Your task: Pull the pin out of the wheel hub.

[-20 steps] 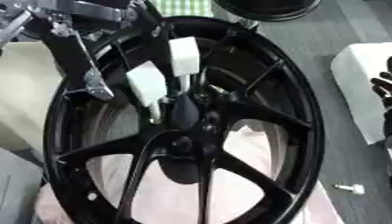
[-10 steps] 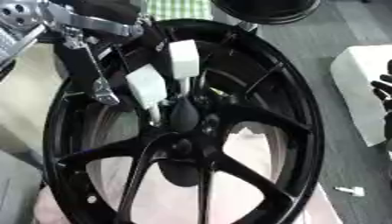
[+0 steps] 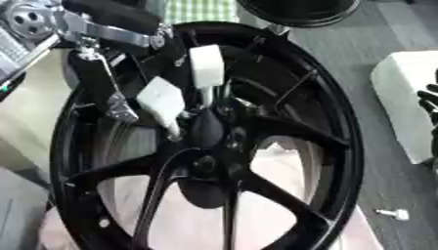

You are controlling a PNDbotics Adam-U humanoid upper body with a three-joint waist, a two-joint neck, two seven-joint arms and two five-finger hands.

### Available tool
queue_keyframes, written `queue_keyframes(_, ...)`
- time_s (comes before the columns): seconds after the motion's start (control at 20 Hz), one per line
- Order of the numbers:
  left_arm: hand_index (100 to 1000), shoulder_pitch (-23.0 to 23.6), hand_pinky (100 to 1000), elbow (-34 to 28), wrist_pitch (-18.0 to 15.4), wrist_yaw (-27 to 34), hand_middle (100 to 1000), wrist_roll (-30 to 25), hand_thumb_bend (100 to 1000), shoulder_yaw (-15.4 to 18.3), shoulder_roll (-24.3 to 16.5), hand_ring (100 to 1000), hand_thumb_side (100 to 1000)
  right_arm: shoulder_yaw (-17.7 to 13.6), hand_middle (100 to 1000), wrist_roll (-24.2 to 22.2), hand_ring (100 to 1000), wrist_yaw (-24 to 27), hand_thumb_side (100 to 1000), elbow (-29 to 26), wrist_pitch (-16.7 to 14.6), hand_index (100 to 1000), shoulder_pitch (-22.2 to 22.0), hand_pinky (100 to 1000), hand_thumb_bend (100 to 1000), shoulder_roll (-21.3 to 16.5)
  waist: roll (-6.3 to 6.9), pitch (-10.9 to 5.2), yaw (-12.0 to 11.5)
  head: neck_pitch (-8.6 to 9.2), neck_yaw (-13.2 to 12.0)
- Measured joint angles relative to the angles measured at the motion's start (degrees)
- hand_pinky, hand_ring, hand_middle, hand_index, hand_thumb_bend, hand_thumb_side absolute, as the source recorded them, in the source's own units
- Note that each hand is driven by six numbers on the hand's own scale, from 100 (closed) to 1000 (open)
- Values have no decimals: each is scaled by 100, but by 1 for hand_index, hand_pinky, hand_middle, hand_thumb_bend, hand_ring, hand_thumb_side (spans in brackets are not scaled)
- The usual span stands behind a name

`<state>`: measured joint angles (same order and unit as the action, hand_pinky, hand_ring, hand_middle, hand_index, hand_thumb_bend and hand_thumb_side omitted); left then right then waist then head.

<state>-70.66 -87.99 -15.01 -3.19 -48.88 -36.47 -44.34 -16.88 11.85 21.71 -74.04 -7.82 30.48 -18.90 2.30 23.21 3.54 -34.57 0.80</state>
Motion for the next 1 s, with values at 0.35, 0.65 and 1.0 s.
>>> queue_keyframes(0.35,372,-5,587,14,48,159,238,-48,283,156,2,370,100,0,620,0,693,0,447,0,0,735,4,860,610,0,-4,0,-3,0,-13)
queue_keyframes(0.65,348,-75,580,110,149,414,206,-149,319,518,5,343,100,0,621,1,694,0,446,1,1,735,4,860,611,1,-16,0,-25,-3,-12)
queue_keyframes(1.0,339,-224,578,426,317,986,191,-168,347,1421,-21,329,100,-3,621,3,694,4,443,2,-2,735,-18,861,611,1,-18,-2,-113,-9,15)
